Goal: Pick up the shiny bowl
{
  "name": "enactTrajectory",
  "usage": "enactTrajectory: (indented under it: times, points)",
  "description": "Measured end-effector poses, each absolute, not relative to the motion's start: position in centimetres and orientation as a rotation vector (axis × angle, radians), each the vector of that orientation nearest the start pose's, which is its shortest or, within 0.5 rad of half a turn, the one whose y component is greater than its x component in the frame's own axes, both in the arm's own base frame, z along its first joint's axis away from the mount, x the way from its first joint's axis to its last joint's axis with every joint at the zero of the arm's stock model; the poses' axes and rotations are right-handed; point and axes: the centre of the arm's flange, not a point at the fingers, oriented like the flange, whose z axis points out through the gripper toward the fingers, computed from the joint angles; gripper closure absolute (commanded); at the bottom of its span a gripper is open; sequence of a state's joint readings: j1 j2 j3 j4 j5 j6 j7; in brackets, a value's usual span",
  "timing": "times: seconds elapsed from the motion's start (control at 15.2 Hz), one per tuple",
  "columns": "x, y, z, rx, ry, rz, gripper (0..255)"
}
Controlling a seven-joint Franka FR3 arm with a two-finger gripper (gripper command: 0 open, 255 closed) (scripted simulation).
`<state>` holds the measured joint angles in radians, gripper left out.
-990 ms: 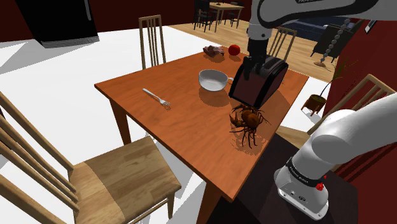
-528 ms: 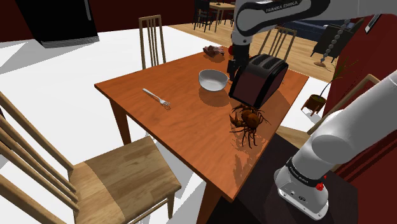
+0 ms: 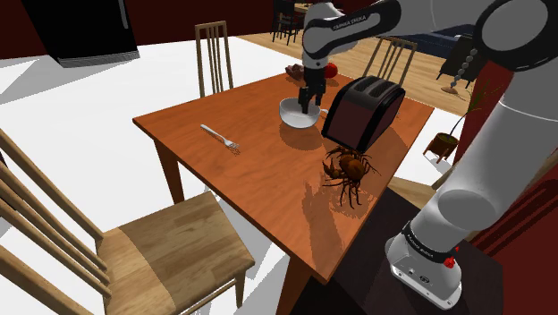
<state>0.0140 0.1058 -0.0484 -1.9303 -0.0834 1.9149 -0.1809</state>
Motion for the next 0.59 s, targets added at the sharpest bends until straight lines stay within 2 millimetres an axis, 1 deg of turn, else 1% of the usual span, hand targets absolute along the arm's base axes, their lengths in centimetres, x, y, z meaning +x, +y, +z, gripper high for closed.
enactTrajectory:
  times: [0.2, 0.26, 0.33, 0.4, 0.59]
  points:
    - [60.2, -2.4, 39.9, -3.186, -0.324, 0.202, 0]
    - [61.5, -2.4, 39.5, -3.184, -0.337, 0.201, 0]
    - [62.7, -2.3, 38.7, -3.183, -0.349, 0.197, 0]
    - [63.8, -2.6, 38.3, -3.181, -0.362, 0.197, 0]
    - [67.0, -2.4, 36.6, -3.176, -0.398, 0.191, 0]
